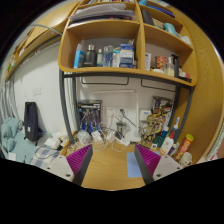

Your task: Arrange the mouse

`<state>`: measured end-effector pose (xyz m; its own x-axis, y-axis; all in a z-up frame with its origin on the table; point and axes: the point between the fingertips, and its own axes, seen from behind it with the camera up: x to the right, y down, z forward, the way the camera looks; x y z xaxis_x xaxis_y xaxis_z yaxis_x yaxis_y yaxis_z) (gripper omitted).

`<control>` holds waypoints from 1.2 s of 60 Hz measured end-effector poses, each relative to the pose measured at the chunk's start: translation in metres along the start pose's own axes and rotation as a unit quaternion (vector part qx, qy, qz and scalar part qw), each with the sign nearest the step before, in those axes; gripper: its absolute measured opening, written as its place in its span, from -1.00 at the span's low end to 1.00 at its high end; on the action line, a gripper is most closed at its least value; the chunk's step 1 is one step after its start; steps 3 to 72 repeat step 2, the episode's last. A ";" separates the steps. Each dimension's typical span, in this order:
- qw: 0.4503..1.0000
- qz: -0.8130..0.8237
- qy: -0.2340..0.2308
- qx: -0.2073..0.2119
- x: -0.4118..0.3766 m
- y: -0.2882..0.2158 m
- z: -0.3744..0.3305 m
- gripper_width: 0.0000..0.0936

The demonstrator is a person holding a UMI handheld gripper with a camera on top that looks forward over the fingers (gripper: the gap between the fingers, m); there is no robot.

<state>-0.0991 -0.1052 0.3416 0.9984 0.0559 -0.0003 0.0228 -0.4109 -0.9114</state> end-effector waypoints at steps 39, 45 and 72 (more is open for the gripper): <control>1.000 -0.001 0.002 0.001 -0.001 0.001 -0.001 0.85; 1.000 -0.001 0.002 0.001 -0.001 0.001 -0.001 0.85; 1.000 -0.001 0.002 0.001 -0.001 0.001 -0.001 0.85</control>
